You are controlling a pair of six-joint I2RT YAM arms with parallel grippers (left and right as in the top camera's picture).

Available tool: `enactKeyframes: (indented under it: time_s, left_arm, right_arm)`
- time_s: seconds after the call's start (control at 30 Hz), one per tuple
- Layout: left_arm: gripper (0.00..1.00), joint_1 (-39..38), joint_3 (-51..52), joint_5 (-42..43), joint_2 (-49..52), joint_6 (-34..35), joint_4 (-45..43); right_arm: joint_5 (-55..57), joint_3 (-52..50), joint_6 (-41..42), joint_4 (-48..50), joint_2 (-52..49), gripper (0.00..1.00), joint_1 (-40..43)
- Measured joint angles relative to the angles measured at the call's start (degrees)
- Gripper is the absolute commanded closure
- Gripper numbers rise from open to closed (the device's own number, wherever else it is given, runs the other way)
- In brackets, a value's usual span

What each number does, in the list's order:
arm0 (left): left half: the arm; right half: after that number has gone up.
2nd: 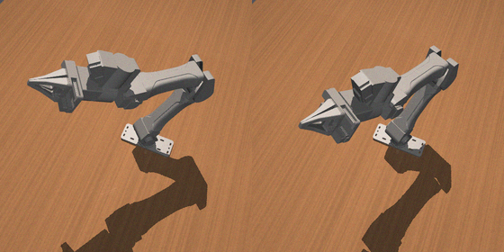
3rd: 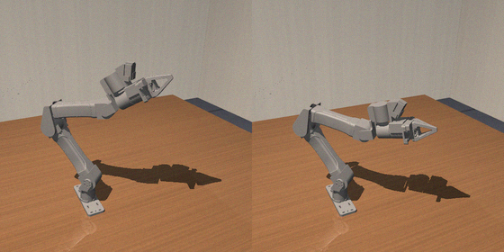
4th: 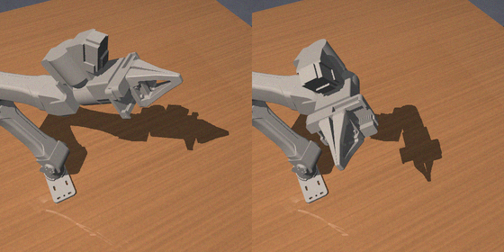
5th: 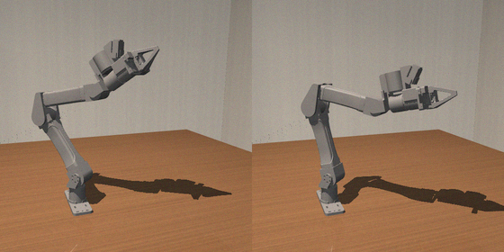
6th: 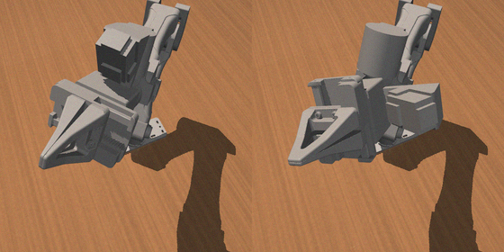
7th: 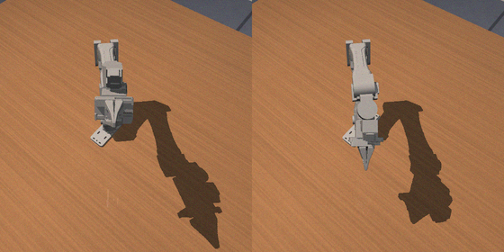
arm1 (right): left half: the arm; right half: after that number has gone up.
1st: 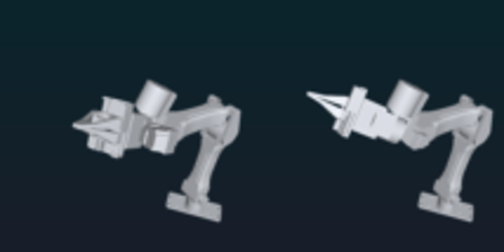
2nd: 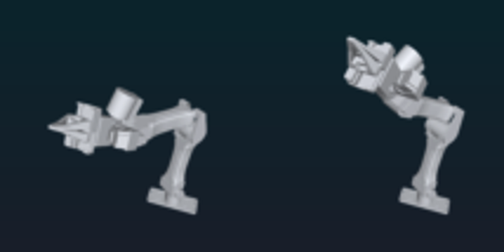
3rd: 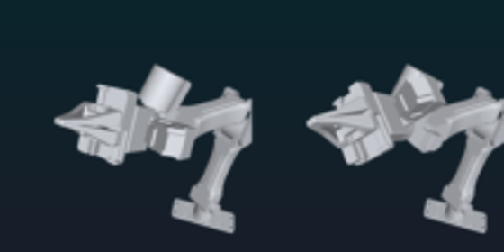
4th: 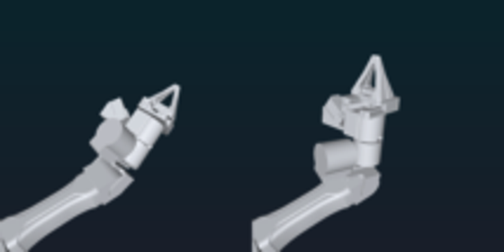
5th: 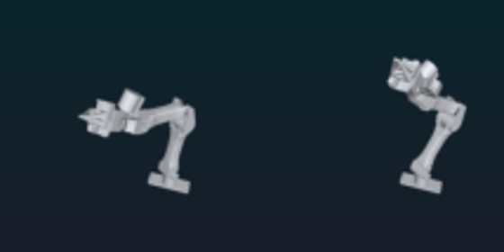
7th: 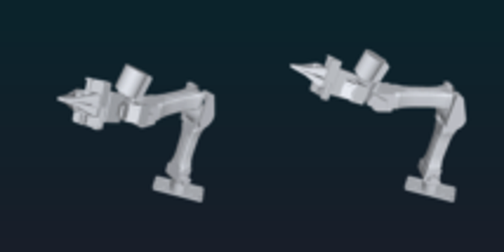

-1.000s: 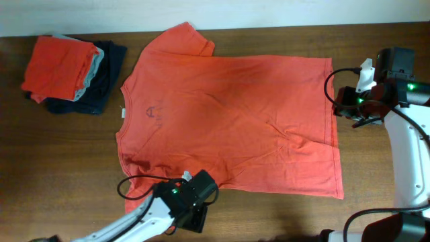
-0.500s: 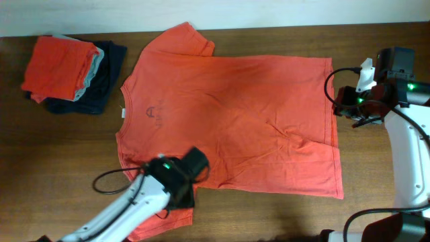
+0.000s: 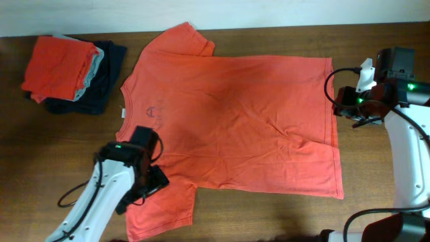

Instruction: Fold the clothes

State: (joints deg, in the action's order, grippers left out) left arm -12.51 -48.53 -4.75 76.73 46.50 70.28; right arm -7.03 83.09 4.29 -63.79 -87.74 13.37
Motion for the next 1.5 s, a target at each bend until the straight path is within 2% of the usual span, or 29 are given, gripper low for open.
enactKeyframes:
  time_s: [0.2, 0.5, 0.8, 1.3, 1.37, 1.47, 1.5]
  left_arm:
    - [0.01, 3.65, 2.62, -0.13, 0.00, -2.14, 0.17]
    - [0.01, 4.68, 9.14, 1.49, 0.00, -3.02, -4.04]
    - [0.01, 4.68, 14.60, 7.37, 0.00, -3.19, -13.35]
    - [0.01, 4.83, 17.38, 10.16, -0.02, -2.40, -13.79]
    - [0.11, 4.83, 17.38, 10.27, 0.00, -2.10, -13.79]
    - [0.55, 4.83, 17.59, 10.56, 0.00, -1.66, -14.03]
    - [0.63, 4.83, 17.64, 10.58, 0.00, -1.66, -14.03]
  right_arm:
    - [0.00, 0.00, -0.04, 0.02, 0.00, 0.44, 0.00]
    - [0.00, 0.00, -0.28, 0.04, 0.00, 0.44, 0.00]
    - [0.00, 0.00, -0.31, 0.02, 0.00, 0.44, 0.00]
    - [0.00, 0.00, -0.46, 0.02, 0.00, 0.44, 0.00]
    - [0.00, 0.00, -0.48, 0.00, 0.00, 0.44, 0.00]
    - [0.00, 0.00, -0.48, -0.02, 0.00, 0.44, 0.00]
    - [0.00, 0.00, -0.46, -0.02, 0.00, 0.44, 0.00]
